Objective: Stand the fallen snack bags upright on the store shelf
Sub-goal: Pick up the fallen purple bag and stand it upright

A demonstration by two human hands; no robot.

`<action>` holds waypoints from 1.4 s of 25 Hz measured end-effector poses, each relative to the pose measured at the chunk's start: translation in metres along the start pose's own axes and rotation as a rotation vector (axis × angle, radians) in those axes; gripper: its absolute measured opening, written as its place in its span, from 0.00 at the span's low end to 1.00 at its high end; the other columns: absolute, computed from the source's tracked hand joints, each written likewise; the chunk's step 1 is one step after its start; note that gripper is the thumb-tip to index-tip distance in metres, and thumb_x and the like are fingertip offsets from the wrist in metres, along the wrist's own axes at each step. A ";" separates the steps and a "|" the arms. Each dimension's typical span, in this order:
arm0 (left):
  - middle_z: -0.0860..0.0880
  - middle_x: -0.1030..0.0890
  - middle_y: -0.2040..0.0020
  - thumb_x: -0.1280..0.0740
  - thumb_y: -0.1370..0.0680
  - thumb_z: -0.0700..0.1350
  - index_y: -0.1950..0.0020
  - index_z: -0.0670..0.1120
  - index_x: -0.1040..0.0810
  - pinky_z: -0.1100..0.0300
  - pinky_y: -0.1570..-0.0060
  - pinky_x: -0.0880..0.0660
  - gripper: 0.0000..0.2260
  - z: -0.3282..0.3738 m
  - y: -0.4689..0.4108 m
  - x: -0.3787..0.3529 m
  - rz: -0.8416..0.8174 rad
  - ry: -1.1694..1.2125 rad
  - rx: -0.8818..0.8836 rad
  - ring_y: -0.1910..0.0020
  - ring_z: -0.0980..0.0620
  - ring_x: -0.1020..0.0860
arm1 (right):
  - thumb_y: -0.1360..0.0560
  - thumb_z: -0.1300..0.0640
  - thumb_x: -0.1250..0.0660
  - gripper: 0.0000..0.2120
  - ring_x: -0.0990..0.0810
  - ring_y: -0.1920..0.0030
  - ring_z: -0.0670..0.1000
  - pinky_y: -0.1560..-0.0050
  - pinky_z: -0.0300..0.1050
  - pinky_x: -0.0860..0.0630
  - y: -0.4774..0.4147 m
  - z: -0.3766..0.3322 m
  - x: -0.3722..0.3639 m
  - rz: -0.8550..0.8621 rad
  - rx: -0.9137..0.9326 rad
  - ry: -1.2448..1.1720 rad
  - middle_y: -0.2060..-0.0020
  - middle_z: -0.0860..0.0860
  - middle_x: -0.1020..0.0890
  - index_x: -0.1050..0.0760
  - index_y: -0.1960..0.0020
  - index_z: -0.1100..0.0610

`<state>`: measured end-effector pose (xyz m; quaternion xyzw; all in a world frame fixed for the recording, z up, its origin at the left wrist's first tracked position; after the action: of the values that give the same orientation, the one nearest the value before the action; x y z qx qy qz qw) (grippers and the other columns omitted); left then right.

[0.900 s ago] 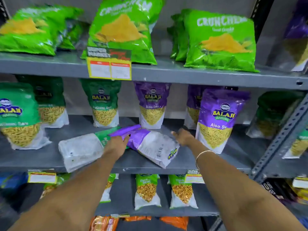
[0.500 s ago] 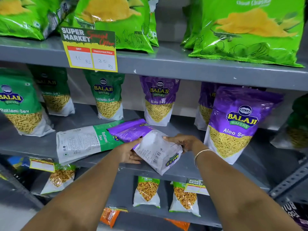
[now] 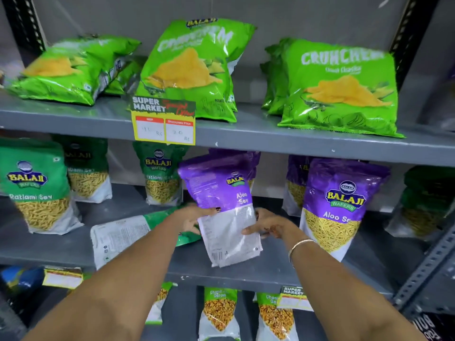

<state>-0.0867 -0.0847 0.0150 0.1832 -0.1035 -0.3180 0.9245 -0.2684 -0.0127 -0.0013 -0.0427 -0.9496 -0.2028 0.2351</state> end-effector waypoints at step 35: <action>0.46 0.26 0.33 0.22 0.38 0.42 0.32 0.42 0.36 0.57 0.31 0.34 0.38 0.007 -0.070 -0.023 -0.059 -0.329 -0.174 0.35 0.48 0.28 | 0.40 0.63 0.22 0.41 0.22 0.41 0.47 0.39 0.44 0.24 -0.019 0.012 -0.008 0.118 0.196 -0.189 0.36 0.55 0.27 0.38 0.32 0.61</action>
<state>-0.1454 -0.1230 -0.0090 0.0511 -0.2200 -0.3784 0.8977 -0.2699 -0.0250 -0.0210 -0.0944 -0.9786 -0.0898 0.1591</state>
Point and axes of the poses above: each hand's wrist, its own y-axis away from the middle knuckle, its own x-axis out of the back of the hand, z = x × y, the point moved 8 cm from there along -y, towards the middle knuckle
